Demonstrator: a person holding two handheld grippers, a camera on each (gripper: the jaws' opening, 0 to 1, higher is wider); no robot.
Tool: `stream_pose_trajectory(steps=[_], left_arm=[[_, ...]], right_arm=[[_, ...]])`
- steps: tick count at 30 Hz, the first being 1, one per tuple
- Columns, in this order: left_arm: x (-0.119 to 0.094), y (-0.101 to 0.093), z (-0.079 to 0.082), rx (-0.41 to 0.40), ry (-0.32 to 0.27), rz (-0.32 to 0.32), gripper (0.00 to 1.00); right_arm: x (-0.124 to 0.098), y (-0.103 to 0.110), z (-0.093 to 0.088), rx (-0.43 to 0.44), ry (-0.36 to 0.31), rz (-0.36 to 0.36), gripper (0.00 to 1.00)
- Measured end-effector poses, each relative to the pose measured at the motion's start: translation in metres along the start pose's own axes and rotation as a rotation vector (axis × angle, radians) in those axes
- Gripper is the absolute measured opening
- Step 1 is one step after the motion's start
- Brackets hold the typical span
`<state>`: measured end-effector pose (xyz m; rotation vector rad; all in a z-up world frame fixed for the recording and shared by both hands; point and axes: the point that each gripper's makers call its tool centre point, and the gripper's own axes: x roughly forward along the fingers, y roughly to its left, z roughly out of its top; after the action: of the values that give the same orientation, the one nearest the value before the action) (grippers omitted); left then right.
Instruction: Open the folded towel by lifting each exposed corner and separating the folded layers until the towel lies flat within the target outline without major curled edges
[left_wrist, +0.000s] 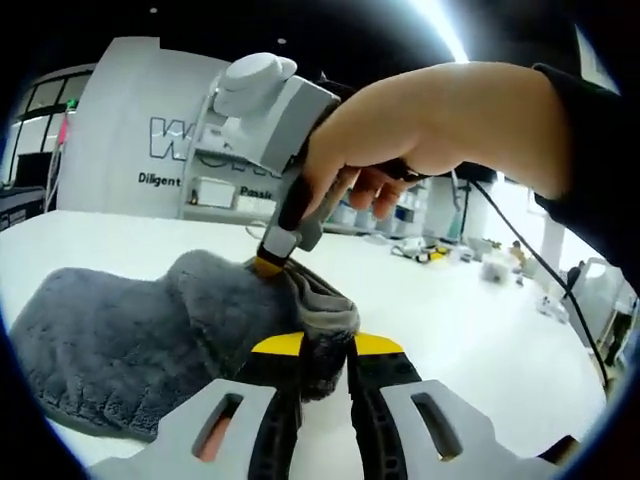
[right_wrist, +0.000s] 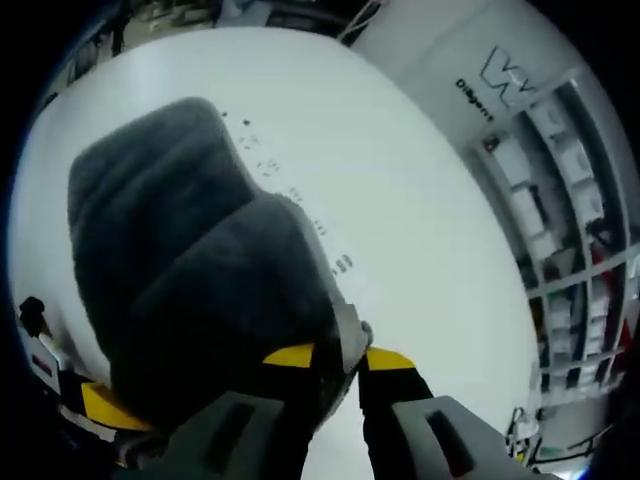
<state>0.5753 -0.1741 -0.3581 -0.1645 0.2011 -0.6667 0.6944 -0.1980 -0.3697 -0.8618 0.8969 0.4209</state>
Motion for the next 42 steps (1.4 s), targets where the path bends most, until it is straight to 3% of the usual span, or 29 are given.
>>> stream_pose_trajectory(steps=[13,15,18,27,36,42], left_arm=[[0.000,0.001,-0.011,-0.048,0.048,-0.023,0.18],[0.001,0.002,-0.012,-0.050,0.052,-0.023,0.19],[0.001,0.001,-0.013,-0.055,0.060,-0.027,0.19],[0.003,0.000,-0.016,-0.069,0.081,-0.038,0.20],[-0.004,-0.005,-0.023,-0.075,0.124,-0.078,0.29],[-0.014,-0.012,-0.021,-0.091,0.137,-0.100,0.34]], right_arm=[[0.019,-0.001,-0.009,-0.035,-0.012,-0.022,0.14],[0.021,-0.003,-0.011,-0.035,-0.013,-0.024,0.22],[0.020,-0.019,-0.021,-0.044,0.027,-0.095,0.38],[0.023,-0.018,-0.032,-0.023,0.041,-0.090,0.42],[0.021,-0.033,-0.037,-0.033,0.025,-0.177,0.59],[0.031,-0.040,-0.035,-0.030,0.012,-0.180,0.55]])
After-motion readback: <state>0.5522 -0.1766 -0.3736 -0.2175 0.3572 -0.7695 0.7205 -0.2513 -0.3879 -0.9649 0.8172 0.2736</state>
